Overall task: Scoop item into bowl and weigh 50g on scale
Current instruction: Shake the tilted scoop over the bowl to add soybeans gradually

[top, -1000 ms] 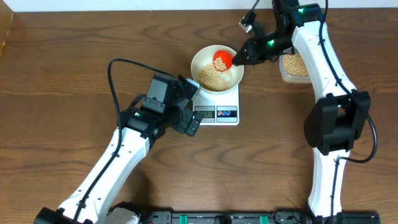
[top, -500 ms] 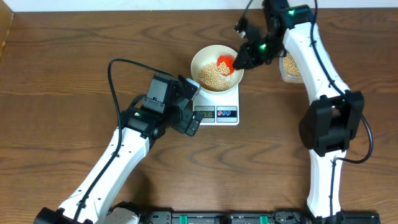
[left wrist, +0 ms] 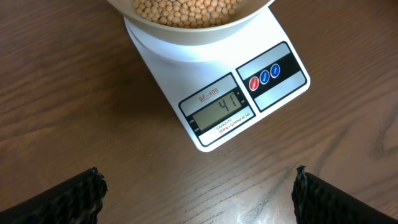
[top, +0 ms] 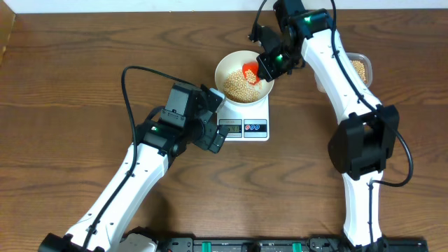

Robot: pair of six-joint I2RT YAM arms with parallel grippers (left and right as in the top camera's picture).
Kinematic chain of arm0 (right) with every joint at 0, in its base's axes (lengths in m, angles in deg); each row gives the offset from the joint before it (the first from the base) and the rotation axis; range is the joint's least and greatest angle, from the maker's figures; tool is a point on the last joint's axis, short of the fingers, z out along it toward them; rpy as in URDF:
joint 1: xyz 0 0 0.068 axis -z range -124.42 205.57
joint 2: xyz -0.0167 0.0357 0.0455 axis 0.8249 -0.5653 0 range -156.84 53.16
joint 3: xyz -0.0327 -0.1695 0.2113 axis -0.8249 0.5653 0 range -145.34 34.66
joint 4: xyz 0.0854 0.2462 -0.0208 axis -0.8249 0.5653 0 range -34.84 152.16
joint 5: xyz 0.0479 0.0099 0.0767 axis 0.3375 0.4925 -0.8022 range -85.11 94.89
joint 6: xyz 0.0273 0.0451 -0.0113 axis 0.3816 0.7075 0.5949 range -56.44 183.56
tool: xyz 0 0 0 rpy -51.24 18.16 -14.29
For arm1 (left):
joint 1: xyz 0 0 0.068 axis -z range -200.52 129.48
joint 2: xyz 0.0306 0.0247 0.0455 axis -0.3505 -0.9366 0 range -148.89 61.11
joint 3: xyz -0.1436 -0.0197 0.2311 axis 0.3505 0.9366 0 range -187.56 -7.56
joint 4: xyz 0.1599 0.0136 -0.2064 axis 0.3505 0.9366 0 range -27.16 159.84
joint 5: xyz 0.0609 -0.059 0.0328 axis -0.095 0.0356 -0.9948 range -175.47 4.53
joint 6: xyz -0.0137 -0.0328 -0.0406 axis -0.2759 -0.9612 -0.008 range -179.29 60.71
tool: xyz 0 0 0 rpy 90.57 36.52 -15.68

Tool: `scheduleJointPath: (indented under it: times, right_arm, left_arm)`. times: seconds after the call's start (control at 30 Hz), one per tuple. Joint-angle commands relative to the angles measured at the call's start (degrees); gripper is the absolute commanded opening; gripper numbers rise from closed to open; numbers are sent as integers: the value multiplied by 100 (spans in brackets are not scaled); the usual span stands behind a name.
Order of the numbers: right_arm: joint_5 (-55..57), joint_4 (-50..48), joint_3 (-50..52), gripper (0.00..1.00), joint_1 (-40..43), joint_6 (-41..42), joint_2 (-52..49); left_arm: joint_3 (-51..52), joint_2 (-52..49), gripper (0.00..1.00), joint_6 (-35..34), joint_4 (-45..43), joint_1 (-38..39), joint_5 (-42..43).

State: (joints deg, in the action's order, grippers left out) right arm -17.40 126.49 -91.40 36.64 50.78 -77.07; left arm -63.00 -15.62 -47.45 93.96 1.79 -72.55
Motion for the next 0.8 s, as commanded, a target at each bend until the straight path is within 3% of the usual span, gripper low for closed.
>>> scheduleJointPath:
  times: [0.0,0.33,0.77]
  right_arm:
    - [-431,-13,-162,1,39,44,240]
    - [-2326,33,-162,1,688,42,240]
    - [-2632,50,-162,1,890,31,240]
  left_arm:
    - [15,-44,98,-4,13,17,-57]
    - [15,-44,98,-4,13,17,-57]
    - [15,-44,98,-4,13,17,-57]
